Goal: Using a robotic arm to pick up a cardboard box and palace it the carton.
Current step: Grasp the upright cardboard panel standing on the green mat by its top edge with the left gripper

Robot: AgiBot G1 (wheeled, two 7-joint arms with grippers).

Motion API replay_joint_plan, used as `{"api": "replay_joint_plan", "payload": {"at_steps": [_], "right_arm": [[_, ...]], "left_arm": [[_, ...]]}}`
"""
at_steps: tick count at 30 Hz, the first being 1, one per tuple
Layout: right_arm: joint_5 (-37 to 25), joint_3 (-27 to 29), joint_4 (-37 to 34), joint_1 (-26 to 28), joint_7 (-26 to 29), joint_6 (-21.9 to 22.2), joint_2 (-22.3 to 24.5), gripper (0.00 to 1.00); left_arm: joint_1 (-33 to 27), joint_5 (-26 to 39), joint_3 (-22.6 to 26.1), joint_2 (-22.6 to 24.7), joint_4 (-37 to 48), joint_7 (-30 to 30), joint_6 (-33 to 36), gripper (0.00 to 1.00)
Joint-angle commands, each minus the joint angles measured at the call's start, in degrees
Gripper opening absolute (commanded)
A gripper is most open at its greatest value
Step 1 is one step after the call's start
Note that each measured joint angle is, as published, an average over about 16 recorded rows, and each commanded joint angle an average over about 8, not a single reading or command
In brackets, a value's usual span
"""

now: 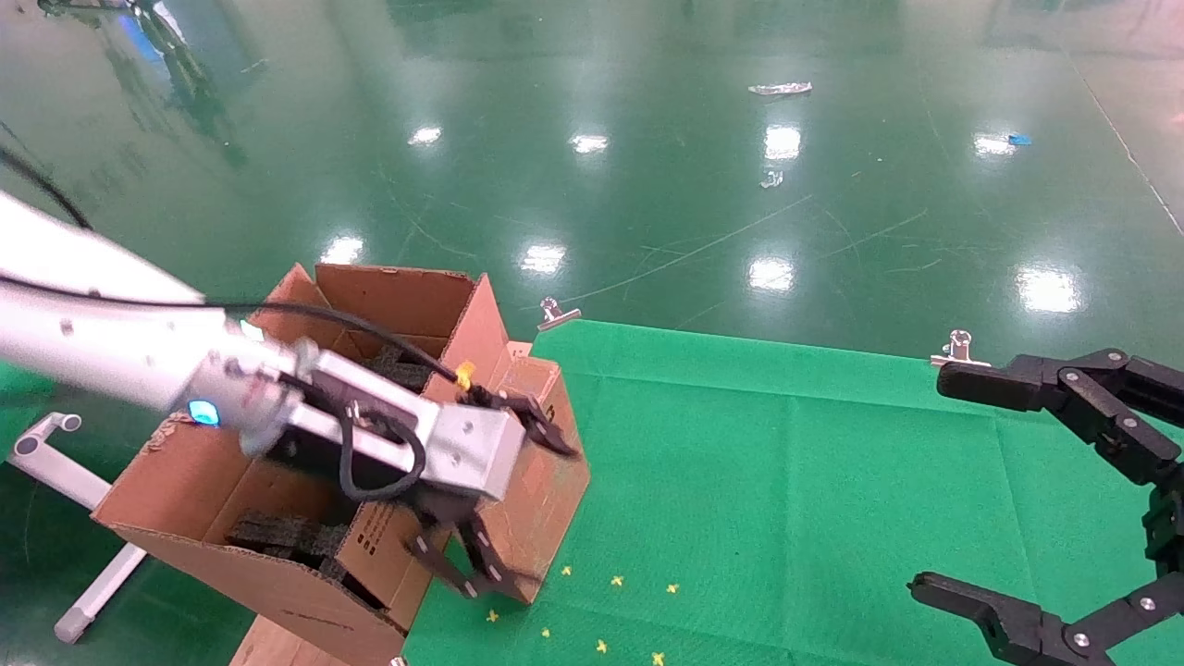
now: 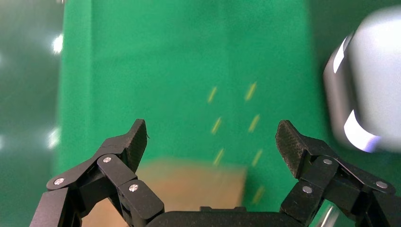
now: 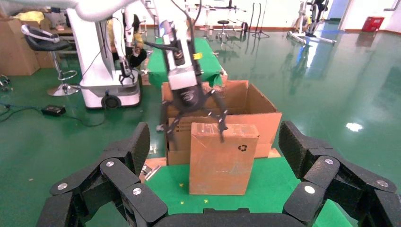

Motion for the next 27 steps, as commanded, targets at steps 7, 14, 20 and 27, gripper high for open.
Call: {"api": "replay_joint_plan", "payload": {"at_steps": [7, 14, 20, 27], "right_arm": [[0.0, 0.0, 0.0, 0.0, 0.0, 0.0, 0.0, 1.00], [0.0, -0.1, 0.0, 0.0, 0.0, 0.0, 0.0, 1.00], [0.1, -0.1, 0.0, 0.0, 0.0, 0.0, 0.0, 1.00], [0.1, -0.1, 0.0, 0.0, -0.1, 0.1, 0.0, 1.00]], "left_arm": [[-14.5, 6.4, 16.7, 1.6, 1.6, -1.8, 0.3, 1.00], [-21.5, 3.0, 28.1, 3.6, 6.5, -0.9, 0.0, 1.00], [-24.7, -0.8, 34.0, 4.9, 10.0, 1.5, -0.3, 1.00], [-26.9, -4.4, 38.5, 5.8, 15.1, 0.9, -0.9, 1.00]]}}
